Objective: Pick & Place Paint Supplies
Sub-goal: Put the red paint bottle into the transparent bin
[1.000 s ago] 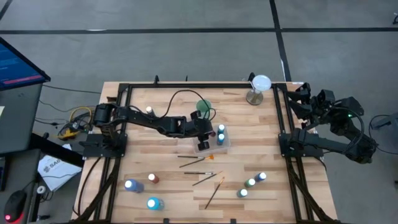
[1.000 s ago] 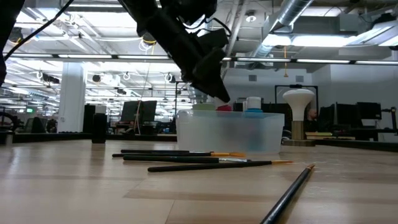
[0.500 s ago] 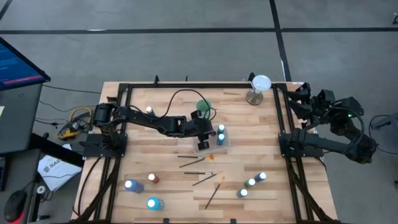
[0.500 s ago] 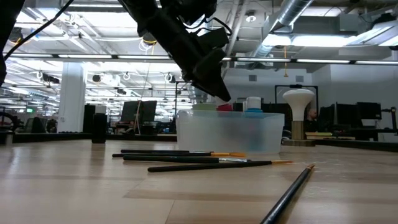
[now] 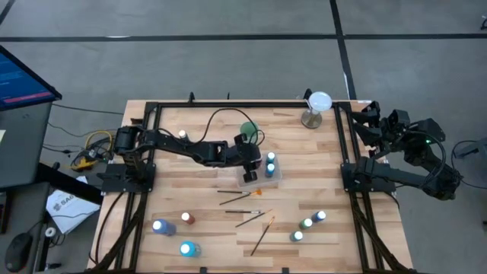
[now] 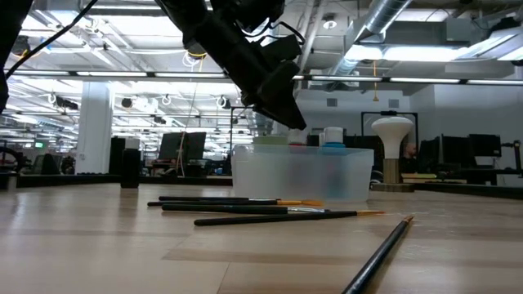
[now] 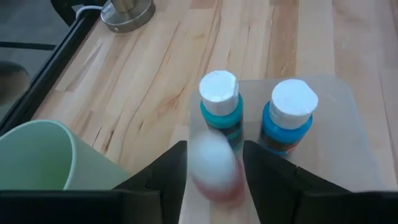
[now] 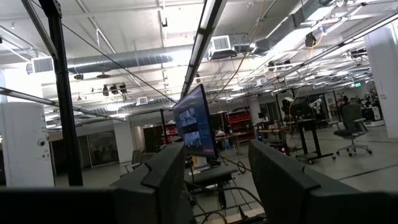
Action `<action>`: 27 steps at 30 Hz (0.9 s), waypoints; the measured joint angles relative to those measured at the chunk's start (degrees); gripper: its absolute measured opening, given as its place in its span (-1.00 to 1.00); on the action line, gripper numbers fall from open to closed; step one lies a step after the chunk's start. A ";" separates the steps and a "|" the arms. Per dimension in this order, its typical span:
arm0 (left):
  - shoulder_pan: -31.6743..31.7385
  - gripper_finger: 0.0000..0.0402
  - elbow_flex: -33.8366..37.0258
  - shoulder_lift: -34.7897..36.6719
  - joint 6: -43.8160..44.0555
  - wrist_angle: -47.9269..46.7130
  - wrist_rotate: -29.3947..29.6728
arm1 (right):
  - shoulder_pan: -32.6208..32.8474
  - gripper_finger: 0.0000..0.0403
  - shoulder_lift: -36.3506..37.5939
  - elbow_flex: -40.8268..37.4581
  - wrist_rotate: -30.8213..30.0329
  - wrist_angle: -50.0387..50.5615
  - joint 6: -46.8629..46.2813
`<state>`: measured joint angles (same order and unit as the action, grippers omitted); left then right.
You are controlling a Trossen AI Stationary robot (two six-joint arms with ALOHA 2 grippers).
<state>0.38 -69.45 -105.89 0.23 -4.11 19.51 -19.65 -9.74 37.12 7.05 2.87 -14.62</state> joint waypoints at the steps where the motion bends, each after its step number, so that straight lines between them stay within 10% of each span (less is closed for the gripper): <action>1: 0.02 -0.21 0.00 0.00 0.00 0.26 0.00 | -0.01 -0.14 0.00 -0.02 0.02 0.00 0.00; 11: 0.02 -0.13 0.00 2.84 -2.89 0.69 0.90 | -0.01 -0.14 0.00 -0.01 0.02 0.00 0.00; 27: -0.10 -0.09 -0.86 17.15 7.92 -14.01 -13.77 | -0.01 -0.14 0.00 -0.01 0.00 0.00 0.00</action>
<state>0.28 -70.31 -88.74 8.14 -18.13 5.74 -19.65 -9.74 37.11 7.05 2.87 -14.62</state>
